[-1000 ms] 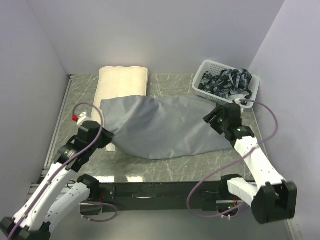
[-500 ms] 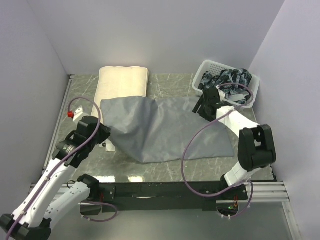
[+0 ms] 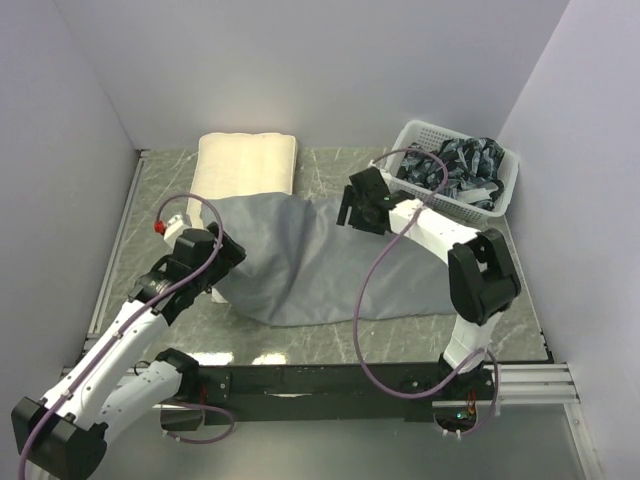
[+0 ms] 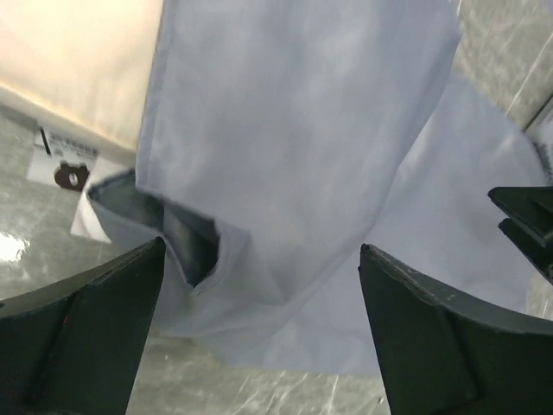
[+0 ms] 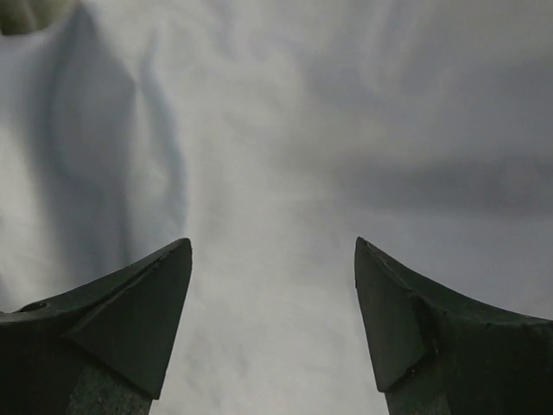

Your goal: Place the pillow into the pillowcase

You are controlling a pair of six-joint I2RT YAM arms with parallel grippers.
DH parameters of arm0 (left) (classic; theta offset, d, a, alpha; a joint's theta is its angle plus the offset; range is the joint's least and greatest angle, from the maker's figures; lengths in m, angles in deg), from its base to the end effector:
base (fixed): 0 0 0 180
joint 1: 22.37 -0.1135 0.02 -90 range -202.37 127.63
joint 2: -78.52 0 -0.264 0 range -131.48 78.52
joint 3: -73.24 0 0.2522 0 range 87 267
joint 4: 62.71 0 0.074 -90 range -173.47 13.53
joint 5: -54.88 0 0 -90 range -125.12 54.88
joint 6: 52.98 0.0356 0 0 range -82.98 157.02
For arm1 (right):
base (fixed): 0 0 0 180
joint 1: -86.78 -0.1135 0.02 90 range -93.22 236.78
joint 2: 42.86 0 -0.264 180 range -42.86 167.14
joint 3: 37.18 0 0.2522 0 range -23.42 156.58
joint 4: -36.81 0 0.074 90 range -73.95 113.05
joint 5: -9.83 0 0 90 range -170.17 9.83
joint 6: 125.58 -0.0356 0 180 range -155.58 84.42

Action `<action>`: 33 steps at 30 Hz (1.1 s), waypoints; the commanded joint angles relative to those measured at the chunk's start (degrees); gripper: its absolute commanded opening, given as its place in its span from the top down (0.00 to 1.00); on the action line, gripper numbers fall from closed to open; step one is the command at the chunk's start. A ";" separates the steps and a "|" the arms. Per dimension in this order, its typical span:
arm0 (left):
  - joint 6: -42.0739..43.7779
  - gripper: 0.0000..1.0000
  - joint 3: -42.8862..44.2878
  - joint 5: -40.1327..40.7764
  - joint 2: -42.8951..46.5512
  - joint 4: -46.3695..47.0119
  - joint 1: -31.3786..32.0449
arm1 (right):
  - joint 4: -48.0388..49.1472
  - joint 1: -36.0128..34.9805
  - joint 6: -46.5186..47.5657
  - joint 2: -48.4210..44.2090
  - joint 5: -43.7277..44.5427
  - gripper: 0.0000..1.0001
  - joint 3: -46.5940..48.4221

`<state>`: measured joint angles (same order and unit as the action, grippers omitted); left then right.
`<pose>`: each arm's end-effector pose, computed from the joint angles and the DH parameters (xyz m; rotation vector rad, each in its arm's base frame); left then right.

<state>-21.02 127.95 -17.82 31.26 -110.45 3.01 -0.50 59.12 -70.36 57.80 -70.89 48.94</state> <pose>0.1611 -0.0647 0.2703 -0.7912 2.1318 -0.4415 0.3396 0.1715 0.2238 0.2233 2.4690 0.2722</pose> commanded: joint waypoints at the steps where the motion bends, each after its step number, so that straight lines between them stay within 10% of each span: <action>1: 2.49 0.01 8.52 5.81 -2.38 3.13 -3.14 | -3.95 0.59 2.18 7.24 0.22 0.18 9.80; 8: 5.04 0.00 16.00 -1.56 -12.92 7.16 -17.28 | -6.68 -2.22 4.37 14.90 0.22 0.18 22.54; 16: 8.56 0.01 28.39 -3.06 -28.66 9.89 -19.76 | -13.80 -0.47 -1.23 27.64 2.85 0.20 38.37; 33: 21.38 0.01 36.83 -11.48 -44.48 19.82 -24.86 | -8.97 7.97 -11.27 33.37 -2.77 0.43 36.72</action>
<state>-5.13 160.65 -24.53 -9.81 -94.58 -20.18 -11.27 66.66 -78.98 88.97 -71.49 84.89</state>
